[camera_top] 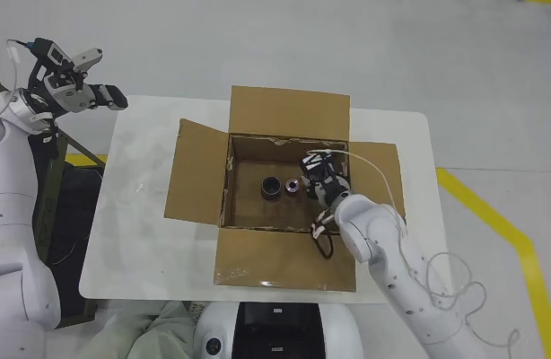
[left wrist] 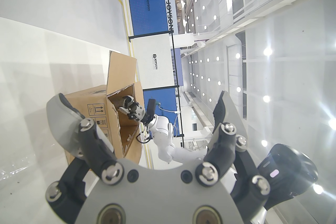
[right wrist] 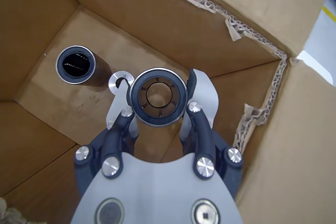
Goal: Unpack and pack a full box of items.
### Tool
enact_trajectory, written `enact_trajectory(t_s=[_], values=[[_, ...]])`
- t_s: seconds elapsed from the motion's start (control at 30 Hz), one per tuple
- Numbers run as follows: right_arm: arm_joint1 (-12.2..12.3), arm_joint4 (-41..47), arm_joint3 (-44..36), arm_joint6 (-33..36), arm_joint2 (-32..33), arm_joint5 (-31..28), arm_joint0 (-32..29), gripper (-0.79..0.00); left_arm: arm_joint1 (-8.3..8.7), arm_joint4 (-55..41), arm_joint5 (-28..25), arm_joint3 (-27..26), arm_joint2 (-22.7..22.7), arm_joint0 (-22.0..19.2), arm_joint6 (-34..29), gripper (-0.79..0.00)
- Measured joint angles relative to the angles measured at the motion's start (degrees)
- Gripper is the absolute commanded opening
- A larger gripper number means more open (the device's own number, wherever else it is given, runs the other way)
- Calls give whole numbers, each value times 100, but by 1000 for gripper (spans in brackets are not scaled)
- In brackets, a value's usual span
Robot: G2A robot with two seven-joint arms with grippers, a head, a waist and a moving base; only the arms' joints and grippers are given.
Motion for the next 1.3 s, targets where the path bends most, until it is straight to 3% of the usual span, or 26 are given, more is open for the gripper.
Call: enact_trajectory(t_s=[0.27,0.43,0.83,1.3], values=[[-103,98,464,156,-135,129,313,-785,0,0,0,0,0,0,0,0],[-157,125,691,262,-195,172,453,-640,0,0,0,0,0,0,0,0],[-242,174,960,356,-225,195,596,-440,0,0,0,0,0,0,0,0],[-289,189,961,427,-137,178,577,-397,0,0,0,0,0,0,0,0]])
